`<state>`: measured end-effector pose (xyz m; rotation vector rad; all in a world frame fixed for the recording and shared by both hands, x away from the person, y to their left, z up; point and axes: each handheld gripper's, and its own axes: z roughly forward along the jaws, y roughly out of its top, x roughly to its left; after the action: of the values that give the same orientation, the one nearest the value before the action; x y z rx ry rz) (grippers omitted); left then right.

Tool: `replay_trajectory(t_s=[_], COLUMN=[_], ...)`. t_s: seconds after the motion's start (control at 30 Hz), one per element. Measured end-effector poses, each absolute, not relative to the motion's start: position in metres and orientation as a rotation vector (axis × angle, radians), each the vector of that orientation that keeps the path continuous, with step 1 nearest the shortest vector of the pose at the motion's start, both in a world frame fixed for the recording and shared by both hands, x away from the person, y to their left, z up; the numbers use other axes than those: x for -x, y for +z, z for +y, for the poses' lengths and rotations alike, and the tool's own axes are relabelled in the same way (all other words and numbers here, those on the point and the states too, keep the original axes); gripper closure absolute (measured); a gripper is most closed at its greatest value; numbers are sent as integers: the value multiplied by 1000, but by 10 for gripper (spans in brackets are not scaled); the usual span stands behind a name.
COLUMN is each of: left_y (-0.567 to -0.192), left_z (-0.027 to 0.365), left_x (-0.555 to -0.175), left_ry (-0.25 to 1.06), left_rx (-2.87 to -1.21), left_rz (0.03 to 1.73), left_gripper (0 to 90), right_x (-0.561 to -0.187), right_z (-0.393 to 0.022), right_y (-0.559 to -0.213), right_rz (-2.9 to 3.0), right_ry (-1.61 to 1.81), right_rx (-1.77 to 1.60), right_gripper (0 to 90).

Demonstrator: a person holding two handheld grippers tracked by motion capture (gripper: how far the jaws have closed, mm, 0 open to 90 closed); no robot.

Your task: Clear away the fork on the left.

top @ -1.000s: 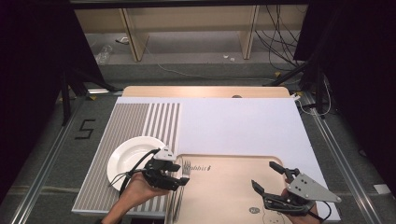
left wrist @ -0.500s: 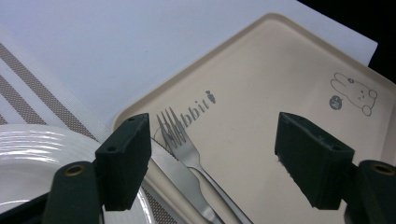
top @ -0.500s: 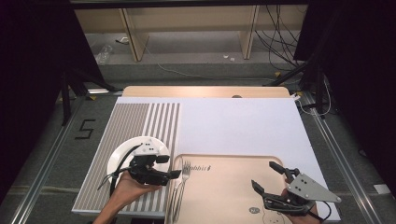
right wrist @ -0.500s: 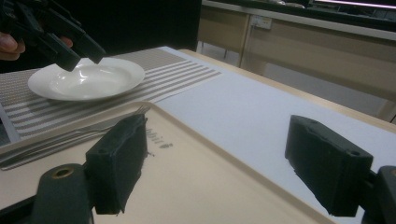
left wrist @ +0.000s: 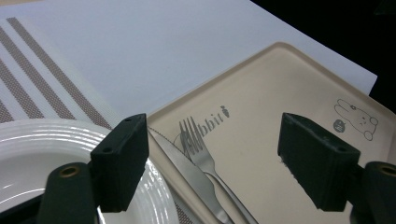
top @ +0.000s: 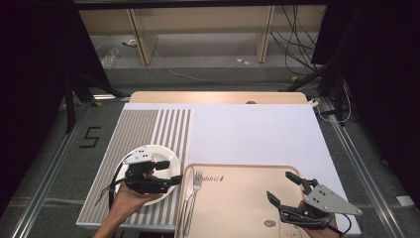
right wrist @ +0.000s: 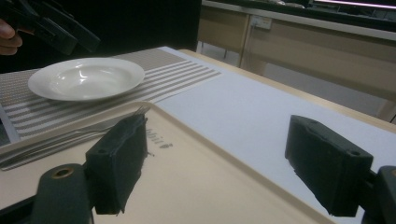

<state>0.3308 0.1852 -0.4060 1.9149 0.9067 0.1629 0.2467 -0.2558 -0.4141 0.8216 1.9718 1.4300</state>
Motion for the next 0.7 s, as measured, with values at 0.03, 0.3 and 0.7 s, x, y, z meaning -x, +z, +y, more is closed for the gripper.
replay_trajectory(t_s=[0.03, 0.3, 0.7], left_y=[-406, -407, -413], left_z=[187, 203, 224], left_x=[-331, -328, -321], left_ry=[163, 187, 229], left_rx=[-1910, -1879, -1821], left_rz=[910, 946, 1006], left_gripper=[243, 228, 221], right_x=[-247, -247, -247], right_z=[-256, -256, -256], right_y=[-414, -414, -414], right_rz=[1972, 1977, 1974], right_ry=[1430, 1426, 1426], right_rx=[-821, -824, -826], right_gripper=[216, 217, 216])
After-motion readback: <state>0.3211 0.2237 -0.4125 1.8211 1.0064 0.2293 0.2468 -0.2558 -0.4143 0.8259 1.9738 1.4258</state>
